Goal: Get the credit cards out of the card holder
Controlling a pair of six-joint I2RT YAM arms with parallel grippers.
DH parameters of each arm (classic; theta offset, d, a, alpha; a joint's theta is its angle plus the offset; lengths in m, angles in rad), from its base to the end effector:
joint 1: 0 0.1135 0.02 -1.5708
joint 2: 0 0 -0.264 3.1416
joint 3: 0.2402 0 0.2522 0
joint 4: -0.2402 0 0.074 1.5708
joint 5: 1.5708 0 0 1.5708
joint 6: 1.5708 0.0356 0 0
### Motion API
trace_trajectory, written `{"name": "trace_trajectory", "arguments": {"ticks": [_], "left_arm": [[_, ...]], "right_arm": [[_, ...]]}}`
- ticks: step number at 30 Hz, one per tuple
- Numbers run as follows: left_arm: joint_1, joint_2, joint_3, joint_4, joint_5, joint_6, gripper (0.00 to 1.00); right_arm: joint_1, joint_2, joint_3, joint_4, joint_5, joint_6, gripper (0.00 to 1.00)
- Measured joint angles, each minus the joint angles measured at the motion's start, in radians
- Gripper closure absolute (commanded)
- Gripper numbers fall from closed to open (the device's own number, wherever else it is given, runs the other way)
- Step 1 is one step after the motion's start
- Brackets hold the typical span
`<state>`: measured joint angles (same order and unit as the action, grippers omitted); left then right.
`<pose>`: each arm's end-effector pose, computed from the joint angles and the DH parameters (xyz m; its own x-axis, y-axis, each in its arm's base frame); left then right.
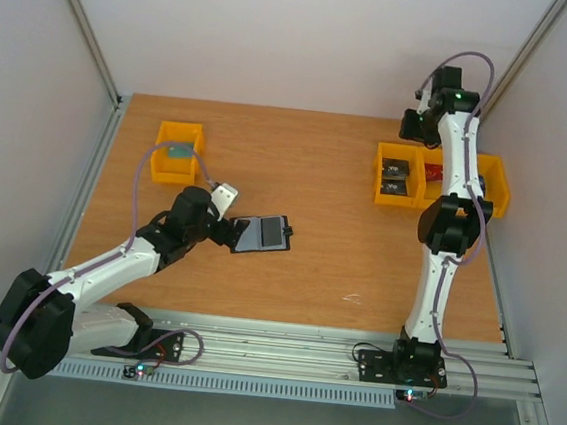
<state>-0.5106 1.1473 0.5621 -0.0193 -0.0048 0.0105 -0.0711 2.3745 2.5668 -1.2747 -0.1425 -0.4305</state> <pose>0.2086 -0.1167 0.2066 -0.4907 0.2869 -0.8227 0.4904 0.8714 0.0114 0.4894 -0.0298 0.3060 -0.8021 -0.3570 -0.4787 -0.3641 0.9278 -0.0819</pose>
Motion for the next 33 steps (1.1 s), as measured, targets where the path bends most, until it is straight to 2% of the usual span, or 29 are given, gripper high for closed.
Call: {"name": "trace_trajectory", "arguments": {"ticks": [3, 7, 12, 15, 18, 25, 29, 33], "left_arm": [[0.0, 0.013, 0.032, -0.043, 0.103, 0.043, 0.01], [0.002, 0.06, 0.097, -0.103, 0.176, 0.079, 0.01], [0.017, 0.106, 0.124, -0.133, 0.193, 0.081, 0.01], [0.019, 0.124, 0.124, -0.137, 0.171, 0.051, 0.01], [0.024, 0.137, 0.124, -0.132, 0.146, 0.011, 0.01], [0.098, 0.195, 0.107, -0.076, 0.064, -0.15, 0.02], [0.169, 0.253, 0.08, 0.014, 0.106, -0.294, 0.05], [0.173, 0.313, 0.054, 0.092, 0.177, -0.395, 0.08]], "right_arm": [[0.07, -0.08, -0.024, -0.004, 0.0, -0.006, 0.59], [0.24, -0.215, -0.133, 0.01, -0.036, -0.013, 0.58], [0.46, -0.305, -0.35, 0.076, -0.158, 0.024, 0.58], [0.535, -0.31, -0.518, 0.152, -0.25, 0.084, 0.58], [0.571, -0.284, -0.638, 0.2, -0.311, 0.145, 0.58], [0.59, -0.189, -0.732, 0.272, -0.352, 0.231, 0.59], [0.589, -0.178, -0.798, 0.295, -0.367, 0.251, 0.62], [0.591, -0.178, -0.83, 0.317, -0.389, 0.266, 0.67]]}}
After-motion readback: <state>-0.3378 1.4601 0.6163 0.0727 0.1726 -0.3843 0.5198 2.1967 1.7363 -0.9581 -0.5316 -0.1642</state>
